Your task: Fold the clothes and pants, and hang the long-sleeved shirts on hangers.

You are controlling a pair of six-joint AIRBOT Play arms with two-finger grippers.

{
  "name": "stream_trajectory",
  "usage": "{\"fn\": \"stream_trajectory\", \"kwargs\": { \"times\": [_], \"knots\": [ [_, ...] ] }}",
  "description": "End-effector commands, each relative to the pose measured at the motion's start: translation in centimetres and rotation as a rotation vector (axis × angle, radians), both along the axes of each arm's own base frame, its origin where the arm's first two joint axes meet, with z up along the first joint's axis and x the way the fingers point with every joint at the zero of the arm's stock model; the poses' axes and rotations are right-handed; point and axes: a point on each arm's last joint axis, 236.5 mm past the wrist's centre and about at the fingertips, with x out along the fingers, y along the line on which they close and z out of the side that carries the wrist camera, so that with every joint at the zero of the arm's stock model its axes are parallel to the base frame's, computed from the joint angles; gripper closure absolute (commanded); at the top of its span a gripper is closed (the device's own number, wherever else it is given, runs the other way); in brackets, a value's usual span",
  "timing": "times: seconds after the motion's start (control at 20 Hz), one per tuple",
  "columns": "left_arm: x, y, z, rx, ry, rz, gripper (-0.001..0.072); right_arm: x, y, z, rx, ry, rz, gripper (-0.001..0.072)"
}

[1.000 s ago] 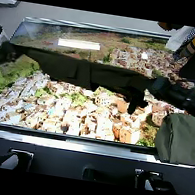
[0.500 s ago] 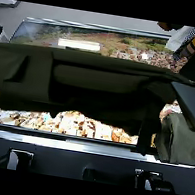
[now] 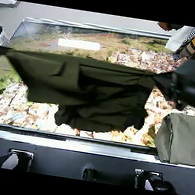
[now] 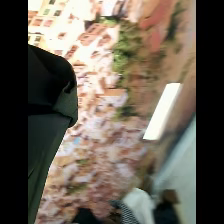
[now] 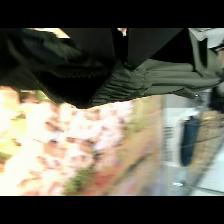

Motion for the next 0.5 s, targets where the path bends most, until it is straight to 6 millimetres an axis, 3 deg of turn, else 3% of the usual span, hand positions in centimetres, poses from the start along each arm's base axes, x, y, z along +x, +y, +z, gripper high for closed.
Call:
{"fn": "stream_trajectory", "kwargs": {
  "times": [0.0, 0.1, 0.15, 0.3, 0.45],
  "knots": [
    [7.8, -2.4, -10.4, 0.018, 0.219, -0.151, 0.0696, 6.3, -2.8, -10.2, -0.142, 0.226, -0.041, 0.0681],
    [12.0, -3.4, -14.7, 0.065, 0.287, -0.169, 0.0696, 10.2, -3.5, -14.8, -0.147, 0.278, -0.082, 0.0681],
    [13.9, -4.1, -15.8, 0.076, 0.287, -0.177, 0.0697, 12.0, -3.4, -16.8, -0.128, 0.293, -0.101, 0.0681],
    [19.2, -6.1, -16.9, 0.097, 0.222, -0.186, 0.0696, 15.7, -3.3, -22.2, -0.061, 0.352, -0.169, 0.0680],
    [21.2, -8.5, -18.4, 0.106, 0.221, -0.232, 0.0696, 17.8, -2.9, -26.6, 0.002, 0.406, -0.211, 0.0680]
  ]
}}
